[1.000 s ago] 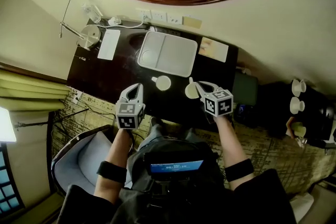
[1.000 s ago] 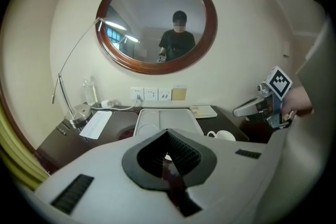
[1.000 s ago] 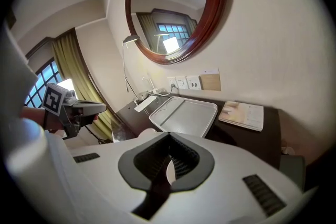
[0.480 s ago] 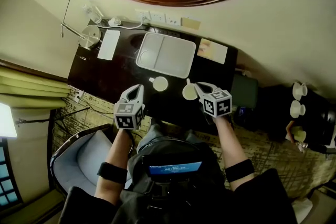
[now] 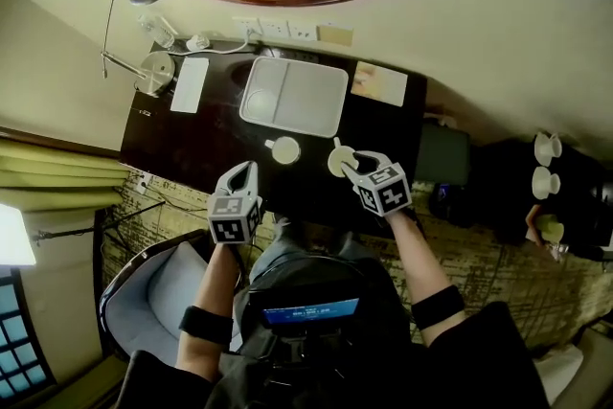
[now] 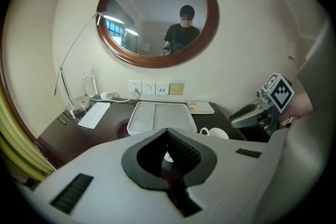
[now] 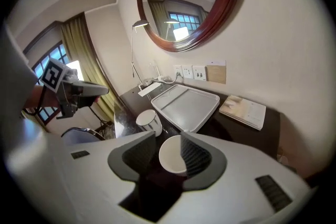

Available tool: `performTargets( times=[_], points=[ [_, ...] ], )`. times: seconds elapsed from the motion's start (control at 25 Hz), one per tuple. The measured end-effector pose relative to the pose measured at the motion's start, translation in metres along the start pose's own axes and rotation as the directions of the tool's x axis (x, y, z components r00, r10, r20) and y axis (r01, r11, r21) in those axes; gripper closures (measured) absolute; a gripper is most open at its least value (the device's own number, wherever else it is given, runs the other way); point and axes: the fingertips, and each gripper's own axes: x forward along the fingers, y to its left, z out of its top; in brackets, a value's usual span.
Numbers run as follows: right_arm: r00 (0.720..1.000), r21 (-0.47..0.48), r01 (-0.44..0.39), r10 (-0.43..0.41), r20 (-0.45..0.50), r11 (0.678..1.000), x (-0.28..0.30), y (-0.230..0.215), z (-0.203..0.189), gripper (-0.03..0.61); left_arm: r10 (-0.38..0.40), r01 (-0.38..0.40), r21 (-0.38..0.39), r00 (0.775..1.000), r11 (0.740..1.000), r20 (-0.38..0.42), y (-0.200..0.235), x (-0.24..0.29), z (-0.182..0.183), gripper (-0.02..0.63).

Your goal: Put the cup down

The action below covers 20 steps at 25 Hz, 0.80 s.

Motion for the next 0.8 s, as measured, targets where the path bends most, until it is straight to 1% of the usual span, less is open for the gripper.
performTargets(
  times=[0.04,0.12,0.2,0.28,0.36,0.44,0.6,0.8],
  points=[
    [1.0,-0.026,0.004,-0.004,-0.024,1.0,0.004,0.001,-0.006,0.359,-0.01,0.01,0.005,1.0,1.0,0.001,0.0,0.002,0.0,0.612],
    [0.997,-0.066,0.021,-0.025,-0.07,0.998,0.011,-0.002,-0.016,0.255,-0.029,0.029,0.007,1.0,1.0,-0.003,0.001,0.007,0.0,0.612],
    [0.993,-0.066,0.047,-0.054,-0.104,0.997,0.015,-0.006,-0.026,0.173,-0.044,0.044,0.006,0.999,0.999,-0.013,-0.001,0.008,-0.003,0.612],
    [0.988,-0.076,0.077,-0.087,-0.129,0.994,0.02,-0.013,-0.035,0.118,-0.056,0.056,0.008,0.998,0.998,-0.021,-0.001,0.009,-0.003,0.612],
    [0.981,-0.09,0.097,-0.111,-0.16,0.991,0.026,-0.019,-0.044,0.082,-0.057,0.057,0.008,0.998,0.998,-0.019,0.002,0.011,-0.003,0.612],
    [0.979,-0.102,0.113,-0.128,-0.158,0.988,0.032,-0.022,-0.042,0.064,-0.052,0.052,0.013,0.999,0.999,-0.009,0.007,0.014,-0.003,0.612],
    [0.978,-0.115,0.108,-0.127,-0.165,0.987,0.041,-0.015,-0.024,0.061,-0.061,0.061,0.008,0.997,0.998,-0.037,0.006,0.011,-0.006,0.612],
    [0.972,-0.135,0.107,-0.132,-0.194,0.985,0.063,-0.017,-0.023,0.061,-0.049,0.05,0.004,0.997,0.999,-0.061,0.011,0.01,-0.014,0.612]
  ],
)
